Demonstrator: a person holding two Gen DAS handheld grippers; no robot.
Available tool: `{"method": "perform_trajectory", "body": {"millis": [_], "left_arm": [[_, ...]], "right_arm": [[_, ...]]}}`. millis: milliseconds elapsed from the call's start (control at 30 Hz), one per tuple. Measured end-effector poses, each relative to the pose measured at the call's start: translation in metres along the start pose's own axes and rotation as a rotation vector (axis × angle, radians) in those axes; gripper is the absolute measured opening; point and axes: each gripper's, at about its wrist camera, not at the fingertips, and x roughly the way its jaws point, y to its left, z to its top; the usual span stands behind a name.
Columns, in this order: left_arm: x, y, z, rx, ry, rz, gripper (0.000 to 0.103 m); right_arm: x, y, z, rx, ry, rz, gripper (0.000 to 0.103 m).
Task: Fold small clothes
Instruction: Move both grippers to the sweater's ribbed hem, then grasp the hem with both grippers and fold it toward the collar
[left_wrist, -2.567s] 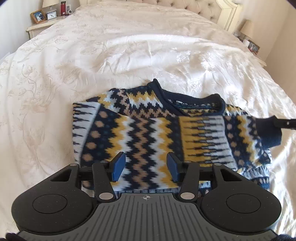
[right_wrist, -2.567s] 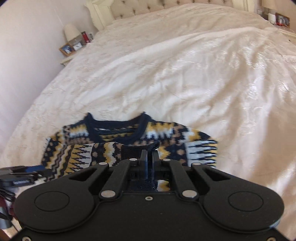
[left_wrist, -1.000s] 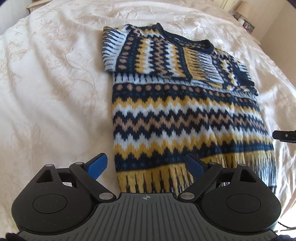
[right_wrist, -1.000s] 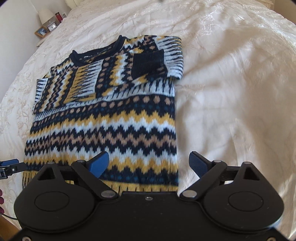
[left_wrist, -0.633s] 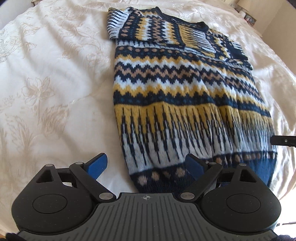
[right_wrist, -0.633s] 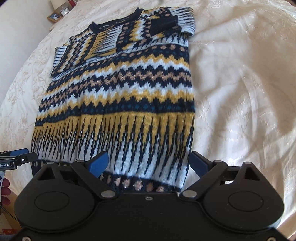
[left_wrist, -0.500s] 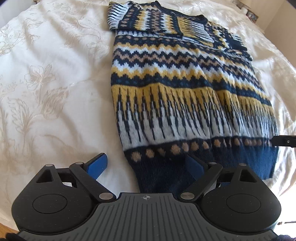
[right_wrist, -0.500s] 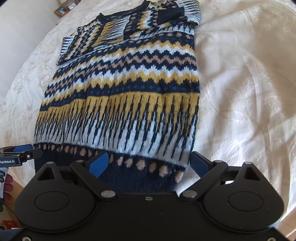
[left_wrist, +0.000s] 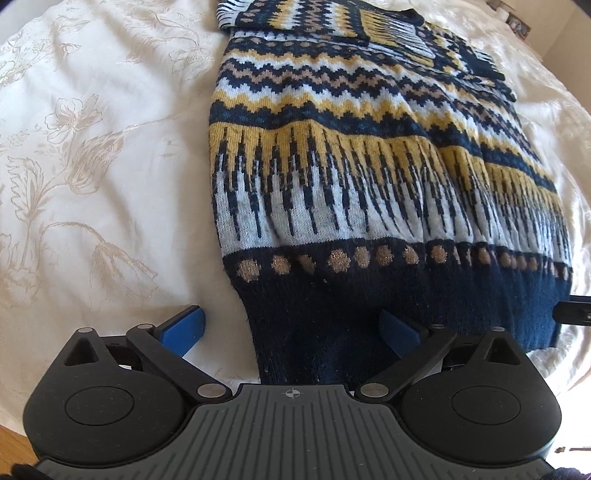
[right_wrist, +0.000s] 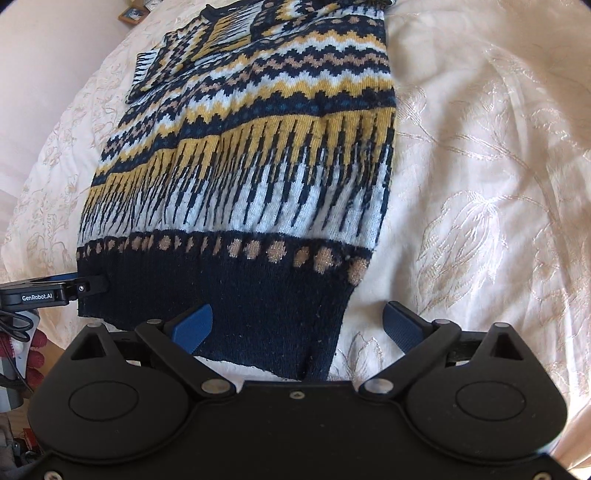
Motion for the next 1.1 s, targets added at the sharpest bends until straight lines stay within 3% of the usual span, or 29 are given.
{"method": "perform_trajectory", "body": {"millis": [267, 667, 900, 1000, 1033, 1100], "left_arm": [[0.010, -0.001, 0.003, -0.017, 0.035, 0.008, 0.103], [0.013, -0.004, 0.001, -0.046, 0.011, 0.049, 0.103], [0.011, -0.002, 0.000, -0.038, 0.017, 0.036, 0.100], [0.003, -0.003, -0.001, -0.025, -0.004, 0.009, 0.082], [0.000, -0.003, -0.002, -0.022, -0.013, 0.001, 0.078], [-0.006, -0.004, -0.004, -0.028, -0.029, -0.022, 0.056]], "right_arm": [[0.013, -0.002, -0.005, 0.014, 0.021, 0.018, 0.103], [0.011, -0.014, -0.008, 0.042, -0.008, 0.080, 0.103], [0.011, -0.014, -0.004, 0.055, 0.010, 0.103, 0.102], [0.008, -0.015, -0.004, 0.068, 0.003, 0.098, 0.082], [0.007, -0.016, -0.004, 0.072, 0.004, 0.095, 0.070], [0.005, -0.019, -0.005, 0.089, 0.008, 0.113, 0.055]]}}
